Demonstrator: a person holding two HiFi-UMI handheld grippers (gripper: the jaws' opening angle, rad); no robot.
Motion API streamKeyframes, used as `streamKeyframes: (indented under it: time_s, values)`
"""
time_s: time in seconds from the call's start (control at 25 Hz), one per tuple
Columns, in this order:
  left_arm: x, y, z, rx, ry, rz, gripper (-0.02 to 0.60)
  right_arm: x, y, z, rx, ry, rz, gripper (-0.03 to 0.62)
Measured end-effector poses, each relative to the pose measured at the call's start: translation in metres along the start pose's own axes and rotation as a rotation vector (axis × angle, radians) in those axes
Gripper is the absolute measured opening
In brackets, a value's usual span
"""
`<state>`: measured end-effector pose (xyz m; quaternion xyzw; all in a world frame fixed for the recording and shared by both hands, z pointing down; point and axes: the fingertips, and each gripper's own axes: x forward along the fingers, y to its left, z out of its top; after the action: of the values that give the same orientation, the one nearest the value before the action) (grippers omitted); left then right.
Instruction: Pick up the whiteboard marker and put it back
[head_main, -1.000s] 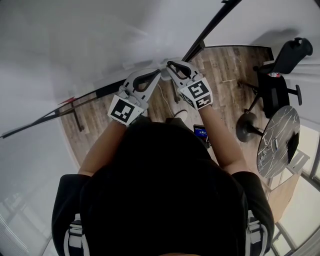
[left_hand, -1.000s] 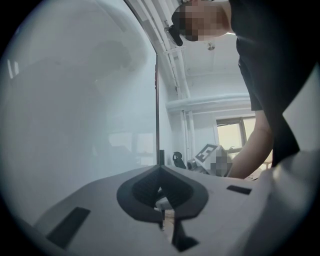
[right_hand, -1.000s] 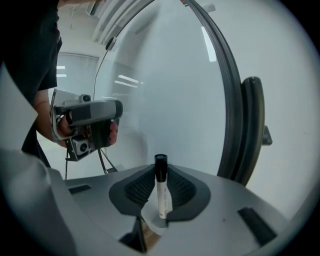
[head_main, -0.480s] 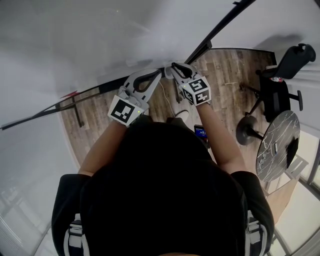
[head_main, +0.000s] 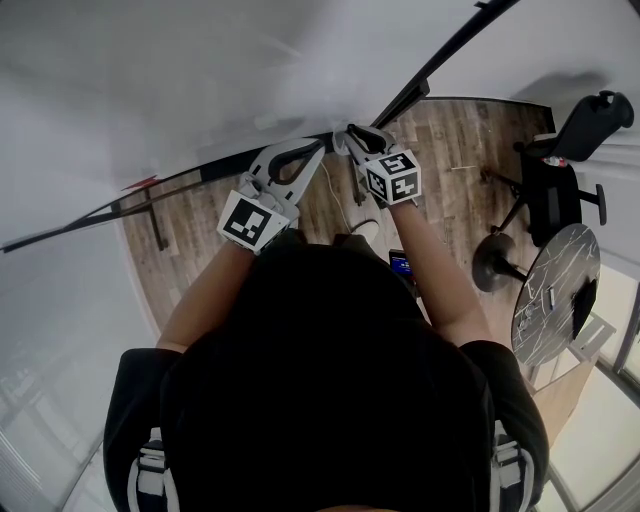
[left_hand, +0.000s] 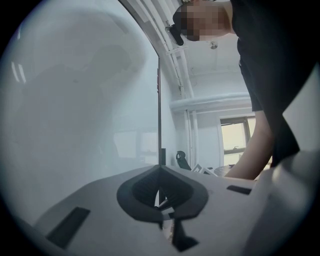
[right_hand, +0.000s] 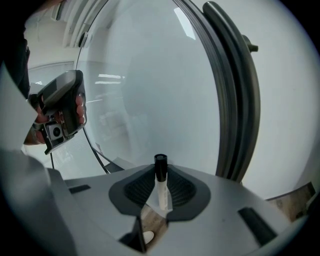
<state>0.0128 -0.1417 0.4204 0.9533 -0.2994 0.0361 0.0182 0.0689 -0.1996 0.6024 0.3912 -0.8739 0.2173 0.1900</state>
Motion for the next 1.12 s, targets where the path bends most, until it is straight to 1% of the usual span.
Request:
streamKeyframes:
  time_s: [0.28, 0.44, 0.6, 0.84, 1.12]
  values:
    - [-0.003, 0.000, 0.000, 0.003, 0.003, 0.005, 0.003, 0.002, -0.008, -0.001, 0.015, 0.020, -0.032, 0.072]
    - [-0.003, 0.002, 0.001, 0.001, 0.003, 0.007, 0.003, 0.003, -0.009, -0.002, 0.018, 0.029, -0.036, 0.075]
    - [0.000, 0.000, 0.001, 0.004, 0.005, 0.000, 0.003, 0.001, -0.013, -0.003, 0.019, 0.034, -0.045, 0.094]
    - [0.003, -0.002, -0.001, 0.000, 0.004, -0.006, 0.003, -0.008, -0.017, 0.004, 0.025, 0.011, -0.061, 0.104]
    - [0.003, -0.003, 0.003, 0.001, -0.011, -0.014, 0.003, -0.028, -0.013, 0.031, -0.028, -0.042, -0.083, 0.109]
